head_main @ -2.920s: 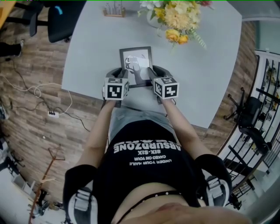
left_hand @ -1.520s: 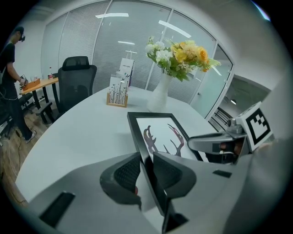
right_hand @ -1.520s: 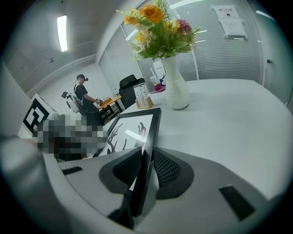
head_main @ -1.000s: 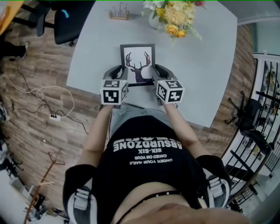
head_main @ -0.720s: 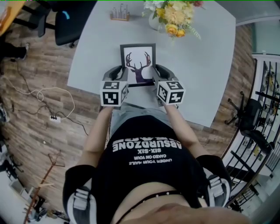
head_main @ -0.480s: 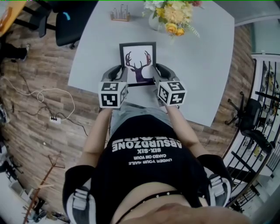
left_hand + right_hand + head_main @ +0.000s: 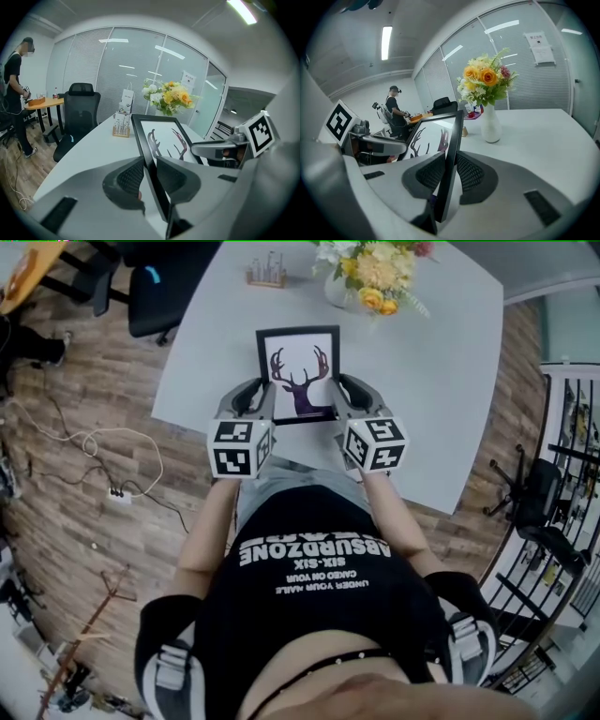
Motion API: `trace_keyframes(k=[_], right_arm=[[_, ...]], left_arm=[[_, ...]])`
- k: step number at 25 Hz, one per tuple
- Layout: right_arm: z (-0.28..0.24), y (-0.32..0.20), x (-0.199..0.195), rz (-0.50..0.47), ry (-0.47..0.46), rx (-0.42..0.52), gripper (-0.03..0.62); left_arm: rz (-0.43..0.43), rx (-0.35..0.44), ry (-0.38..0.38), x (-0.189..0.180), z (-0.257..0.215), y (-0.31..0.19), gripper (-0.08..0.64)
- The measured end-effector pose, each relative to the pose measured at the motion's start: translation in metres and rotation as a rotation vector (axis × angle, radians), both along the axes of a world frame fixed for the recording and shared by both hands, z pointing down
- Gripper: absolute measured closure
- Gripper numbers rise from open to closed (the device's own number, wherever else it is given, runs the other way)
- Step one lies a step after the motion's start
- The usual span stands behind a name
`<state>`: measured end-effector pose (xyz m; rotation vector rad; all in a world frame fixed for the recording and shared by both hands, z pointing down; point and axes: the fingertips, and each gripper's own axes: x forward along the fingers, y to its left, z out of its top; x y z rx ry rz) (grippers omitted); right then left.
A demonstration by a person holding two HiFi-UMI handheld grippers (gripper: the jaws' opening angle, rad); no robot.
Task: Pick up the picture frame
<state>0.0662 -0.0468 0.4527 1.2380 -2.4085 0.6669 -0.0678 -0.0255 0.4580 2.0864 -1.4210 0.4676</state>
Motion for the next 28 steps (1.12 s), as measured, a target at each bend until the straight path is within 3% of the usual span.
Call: trace_keyframes(k=[14,28], right_arm=[[-0.019,0.011,-0.001,-0.021,-0.004,0.050,0.505],[-0.017,0.009,0.004,-0.014,-0.006,0.039,0.505]], left_arm=[[-0.018,0.057,0.010,-0.001,-0.024,0.015,0.466],[-0.012,0.050,0.004,0.004,-0.023,0.013,0.466]])
